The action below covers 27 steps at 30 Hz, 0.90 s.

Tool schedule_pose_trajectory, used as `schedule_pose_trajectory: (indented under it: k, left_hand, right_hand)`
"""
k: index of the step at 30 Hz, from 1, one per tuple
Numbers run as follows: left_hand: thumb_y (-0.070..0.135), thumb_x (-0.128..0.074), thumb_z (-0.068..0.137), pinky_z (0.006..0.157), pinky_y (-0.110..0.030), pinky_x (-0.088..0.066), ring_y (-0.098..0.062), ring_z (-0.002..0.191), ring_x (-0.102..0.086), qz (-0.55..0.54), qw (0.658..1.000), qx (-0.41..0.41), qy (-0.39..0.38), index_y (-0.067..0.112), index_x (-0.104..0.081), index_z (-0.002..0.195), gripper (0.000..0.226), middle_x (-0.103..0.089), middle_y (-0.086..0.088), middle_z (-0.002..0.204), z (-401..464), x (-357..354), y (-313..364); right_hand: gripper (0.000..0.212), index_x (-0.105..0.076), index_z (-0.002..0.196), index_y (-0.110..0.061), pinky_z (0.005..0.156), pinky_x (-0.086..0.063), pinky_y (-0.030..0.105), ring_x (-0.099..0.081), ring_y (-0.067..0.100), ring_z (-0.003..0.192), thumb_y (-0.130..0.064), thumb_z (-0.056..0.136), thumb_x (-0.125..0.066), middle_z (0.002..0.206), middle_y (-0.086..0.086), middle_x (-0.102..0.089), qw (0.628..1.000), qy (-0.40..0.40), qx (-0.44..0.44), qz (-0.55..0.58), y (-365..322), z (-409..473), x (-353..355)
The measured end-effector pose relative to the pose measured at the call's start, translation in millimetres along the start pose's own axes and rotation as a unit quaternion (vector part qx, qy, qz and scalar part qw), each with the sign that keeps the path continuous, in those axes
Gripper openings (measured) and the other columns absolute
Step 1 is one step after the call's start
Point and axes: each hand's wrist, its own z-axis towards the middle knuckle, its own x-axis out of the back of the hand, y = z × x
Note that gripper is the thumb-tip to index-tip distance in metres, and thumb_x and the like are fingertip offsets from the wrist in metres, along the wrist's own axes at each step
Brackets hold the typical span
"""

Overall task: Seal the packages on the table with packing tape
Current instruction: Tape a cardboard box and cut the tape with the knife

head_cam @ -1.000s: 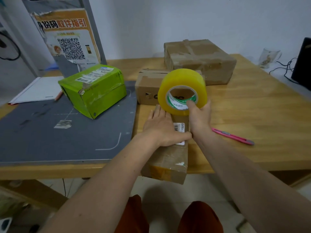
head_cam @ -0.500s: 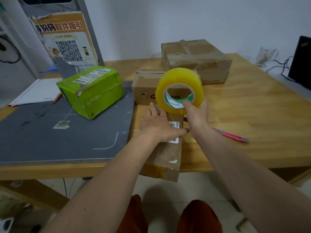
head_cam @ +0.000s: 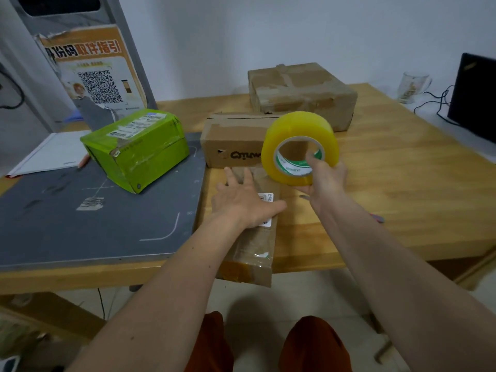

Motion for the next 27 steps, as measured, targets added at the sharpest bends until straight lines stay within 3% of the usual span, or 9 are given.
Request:
schedule_pose_trajectory:
  k: [3, 5, 9, 13, 14, 17, 23, 27]
  left_hand:
    - [0.085, -0.047, 0.065, 0.109, -0.050, -0.031, -0.042, 0.146, -0.012, -0.012, 1.000, 0.002, -0.002, 0.031, 0.003, 0.156, 0.117, 0.009, -0.015, 0.163, -0.8, 0.0, 0.0]
    - [0.086, -0.046, 0.063, 0.110, -0.051, -0.029, -0.042, 0.146, -0.010, -0.016, 1.000, 0.005, -0.004, 0.031, 0.002, 0.156, 0.118, 0.007, -0.015, 0.163, -1.5, -0.4, 0.1]
    - [0.086, -0.046, 0.063, 0.111, -0.052, -0.028, -0.042, 0.147, -0.009, -0.023, 1.000, 0.007, -0.004, 0.031, 0.002, 0.156, 0.118, 0.007, -0.016, 0.163, -1.5, -0.1, -0.1]
    - [0.086, -0.046, 0.062, 0.111, -0.051, -0.028, -0.041, 0.147, -0.009, -0.027, 1.000, 0.004, -0.005, 0.031, 0.002, 0.156, 0.119, 0.005, -0.016, 0.163, -2.7, -0.7, -0.9]
    - [0.086, -0.045, 0.061, 0.111, -0.051, -0.028, -0.040, 0.147, -0.009, -0.030, 1.000, 0.005, -0.004, 0.031, 0.002, 0.156, 0.119, 0.005, -0.016, 0.163, -2.5, -0.8, -1.2]
    - [0.086, -0.046, 0.058, 0.111, -0.051, -0.028, -0.040, 0.147, -0.011, -0.047, 0.999, 0.007, -0.005, 0.033, 0.000, 0.156, 0.121, 0.001, -0.015, 0.163, -1.3, 0.2, -2.9]
    - [0.084, -0.043, 0.042, 0.103, -0.046, -0.034, -0.034, 0.141, -0.027, -0.142, 0.990, 0.021, -0.013, 0.037, -0.014, 0.153, 0.124, -0.021, -0.006, 0.157, -0.3, 10.4, -15.3]
    - [0.079, -0.051, 0.049, 0.101, -0.045, -0.037, -0.030, 0.135, -0.036, -0.231, 0.972, 0.025, -0.026, 0.039, -0.022, 0.149, 0.111, -0.027, -0.003, 0.151, 2.3, 13.9, -27.4]
  right_hand:
    - [0.030, -0.055, 0.118, -0.021, 0.081, -0.056, 0.056, -0.061, 0.036, 0.108, -0.017, 0.091, -0.066, 0.115, 0.004, -0.060, 1.000, 0.006, -0.014, 0.015, -0.7, 0.6, 10.0]
    - [0.024, -0.056, 0.111, -0.023, 0.081, -0.055, 0.061, -0.060, 0.036, 0.108, -0.013, 0.092, -0.064, 0.114, 0.005, -0.059, 0.999, 0.017, -0.020, 0.031, 3.3, 2.5, 19.4]
    - [0.024, -0.059, 0.103, -0.026, 0.065, -0.059, 0.048, -0.063, 0.023, 0.092, -0.007, 0.090, -0.065, 0.099, -0.002, -0.061, 0.997, 0.023, -0.017, 0.067, 15.1, 2.4, 30.2]
    - [0.025, -0.057, 0.100, -0.024, 0.073, -0.058, 0.053, -0.061, 0.026, 0.099, -0.003, 0.089, -0.066, 0.100, -0.003, -0.060, 0.997, 0.031, -0.030, 0.065, 20.9, 3.1, 38.9]
    - [0.026, -0.055, 0.098, -0.024, 0.069, -0.058, 0.051, -0.061, 0.025, 0.096, -0.002, 0.089, -0.066, 0.098, -0.003, -0.059, 0.997, 0.034, -0.035, 0.066, 21.8, 3.3, 40.6]
    - [0.033, -0.051, 0.108, -0.023, 0.058, -0.059, 0.043, -0.061, 0.019, 0.087, 0.000, 0.089, -0.065, 0.097, -0.004, -0.058, 0.997, 0.030, -0.037, 0.066, 24.0, 2.5, 41.2]
    - [0.044, -0.054, 0.127, -0.012, 0.076, -0.060, 0.050, -0.063, 0.031, 0.106, 0.001, 0.087, -0.066, 0.117, 0.009, -0.062, 0.997, 0.004, -0.042, 0.072, 24.5, -4.7, 28.5]
    - [0.042, -0.055, 0.125, -0.011, 0.070, -0.059, 0.041, -0.067, 0.032, 0.098, 0.004, 0.087, -0.063, 0.119, 0.015, -0.065, 0.991, -0.018, -0.080, 0.105, 29.9, -11.5, 13.4]
